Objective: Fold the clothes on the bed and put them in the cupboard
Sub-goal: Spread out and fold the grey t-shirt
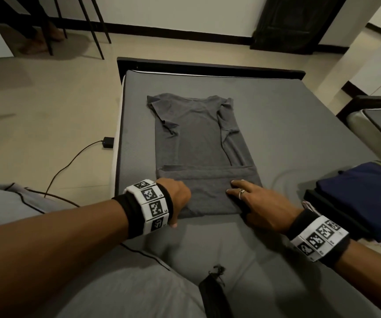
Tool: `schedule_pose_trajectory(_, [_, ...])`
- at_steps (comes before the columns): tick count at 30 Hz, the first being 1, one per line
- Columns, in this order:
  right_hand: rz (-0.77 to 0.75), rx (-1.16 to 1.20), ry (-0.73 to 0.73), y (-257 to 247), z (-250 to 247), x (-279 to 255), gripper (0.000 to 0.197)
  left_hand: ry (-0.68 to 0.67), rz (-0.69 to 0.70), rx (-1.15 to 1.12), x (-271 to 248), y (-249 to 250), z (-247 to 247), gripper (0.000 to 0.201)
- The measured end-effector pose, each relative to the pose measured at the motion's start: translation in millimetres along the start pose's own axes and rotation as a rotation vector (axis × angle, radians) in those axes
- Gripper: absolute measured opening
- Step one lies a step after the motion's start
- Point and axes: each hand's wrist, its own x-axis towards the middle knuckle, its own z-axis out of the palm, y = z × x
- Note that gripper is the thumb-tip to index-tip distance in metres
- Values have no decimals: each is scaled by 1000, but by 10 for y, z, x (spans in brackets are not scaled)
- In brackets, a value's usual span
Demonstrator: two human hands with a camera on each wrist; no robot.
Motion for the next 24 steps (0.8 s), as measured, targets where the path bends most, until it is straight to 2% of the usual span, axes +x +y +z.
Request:
schedule_pose_trajectory(2, [12,-31,27,24,76,-41,69,89,25,11,-33,-12,39,21])
schedule_pose_trajectory(3, [25,-29,38,41,84,-61,65,108,31,24,-50,-16,45,20])
schedule_pose_trajectory(7, [79,-23,64,172,64,-152,56,121,47,97,-105,1,46,24])
schedule_pose_trajectory(12, [127,-61,-21,169,53,-284,62,28,-9,196,-148,-55,76,27])
schedule_pose_trajectory(15, [141,-122,19,120,59,-307,66,35,-30,173,-155,-68,44,27])
schedule_pose_trajectory(17, [147,-153,59,110,111,-297,69,33,-16,143,-140,4,64,37])
schedule_pose_trajectory(20, [147,-134,72,111,148,-287,69,-57,32,179,-61,153,122,74])
schedule_pose_trajectory(22, [139,-102,55,119,162,-280,65,-56,47,209,-38,196,115,75])
schedule_pose_trajectory(24, [136,-46,36,151,182,-273,63,-3,63,194,-53,188,96,56])
